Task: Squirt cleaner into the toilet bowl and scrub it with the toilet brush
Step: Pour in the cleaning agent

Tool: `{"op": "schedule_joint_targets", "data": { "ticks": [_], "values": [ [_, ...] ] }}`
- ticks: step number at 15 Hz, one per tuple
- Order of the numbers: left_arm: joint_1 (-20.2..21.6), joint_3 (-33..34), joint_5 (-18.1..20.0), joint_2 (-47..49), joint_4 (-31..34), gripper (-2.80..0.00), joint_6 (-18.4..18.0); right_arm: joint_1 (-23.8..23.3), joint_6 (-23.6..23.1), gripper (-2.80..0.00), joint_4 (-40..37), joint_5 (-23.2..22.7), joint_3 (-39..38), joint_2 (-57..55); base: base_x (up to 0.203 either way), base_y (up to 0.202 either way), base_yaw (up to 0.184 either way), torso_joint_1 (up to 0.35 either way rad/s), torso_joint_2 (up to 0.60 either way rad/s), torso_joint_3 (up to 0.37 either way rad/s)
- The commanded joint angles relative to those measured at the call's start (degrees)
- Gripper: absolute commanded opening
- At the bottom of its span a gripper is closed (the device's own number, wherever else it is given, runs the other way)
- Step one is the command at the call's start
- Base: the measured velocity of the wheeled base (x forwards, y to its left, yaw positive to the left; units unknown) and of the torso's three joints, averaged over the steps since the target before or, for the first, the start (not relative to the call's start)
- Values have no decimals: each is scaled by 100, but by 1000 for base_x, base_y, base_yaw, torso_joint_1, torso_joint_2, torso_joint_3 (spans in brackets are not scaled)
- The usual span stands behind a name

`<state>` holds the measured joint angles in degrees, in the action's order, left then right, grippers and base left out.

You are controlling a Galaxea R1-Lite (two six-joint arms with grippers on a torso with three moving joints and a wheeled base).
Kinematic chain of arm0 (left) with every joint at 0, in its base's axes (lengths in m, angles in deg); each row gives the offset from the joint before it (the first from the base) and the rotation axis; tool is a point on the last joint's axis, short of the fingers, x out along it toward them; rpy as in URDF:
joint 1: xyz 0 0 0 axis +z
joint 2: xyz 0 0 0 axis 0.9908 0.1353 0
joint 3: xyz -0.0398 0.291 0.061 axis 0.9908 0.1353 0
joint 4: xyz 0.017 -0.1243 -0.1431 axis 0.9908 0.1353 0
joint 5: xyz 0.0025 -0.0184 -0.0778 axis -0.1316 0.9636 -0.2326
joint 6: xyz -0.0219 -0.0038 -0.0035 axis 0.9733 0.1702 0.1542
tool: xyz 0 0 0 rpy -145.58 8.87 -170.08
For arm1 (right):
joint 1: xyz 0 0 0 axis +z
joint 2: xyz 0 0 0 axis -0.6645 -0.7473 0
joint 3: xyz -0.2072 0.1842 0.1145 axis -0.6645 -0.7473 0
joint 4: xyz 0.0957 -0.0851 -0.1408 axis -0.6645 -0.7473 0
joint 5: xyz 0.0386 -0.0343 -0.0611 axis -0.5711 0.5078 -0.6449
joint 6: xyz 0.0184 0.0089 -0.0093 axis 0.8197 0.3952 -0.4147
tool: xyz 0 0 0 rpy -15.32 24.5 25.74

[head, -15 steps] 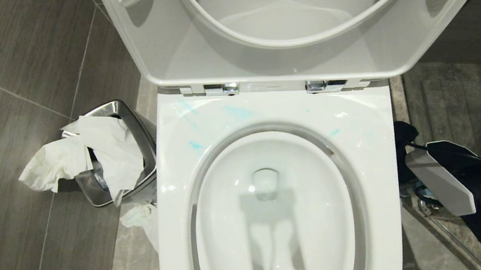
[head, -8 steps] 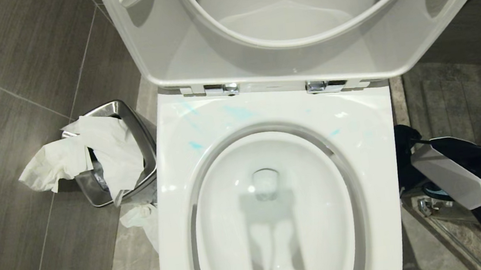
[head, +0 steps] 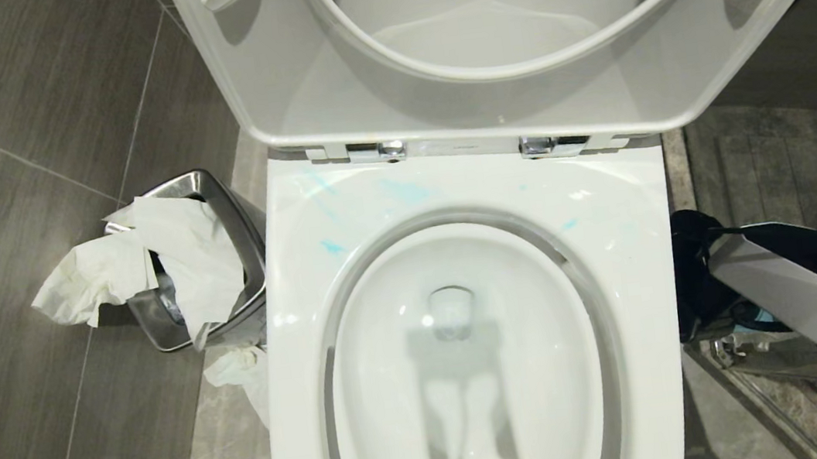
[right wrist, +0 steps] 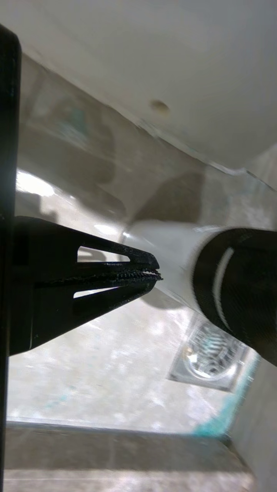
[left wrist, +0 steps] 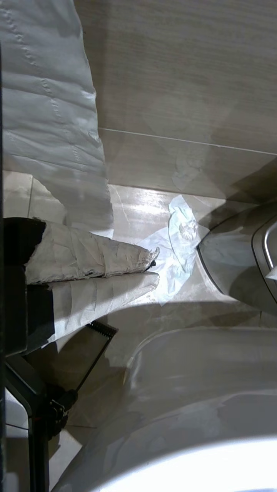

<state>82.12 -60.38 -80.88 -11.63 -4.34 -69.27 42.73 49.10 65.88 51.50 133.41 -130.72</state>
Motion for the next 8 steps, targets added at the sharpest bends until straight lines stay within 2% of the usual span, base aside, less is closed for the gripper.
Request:
{"op": "schedule_joint_targets", "data": {
  "ticks": [1,4,7,8],
  "values": [
    [2,0,0,8,-1,-280,-1,5,36,-280,54,-7,-519,487,0,0,0,0,0,0],
    [2,0,0,8,-1,-280,-1,40,176,-280,54,-7,-884,758,0,0,0,0,0,0],
    [2,0,0,8,-1,-280,-1,46,172,-280,54,-7,-936,770,0,0,0,0,0,0],
    [2,0,0,8,-1,-280,-1,49,168,0,54,0,-979,787,0,0,0,0,0,0]
  ]
}}
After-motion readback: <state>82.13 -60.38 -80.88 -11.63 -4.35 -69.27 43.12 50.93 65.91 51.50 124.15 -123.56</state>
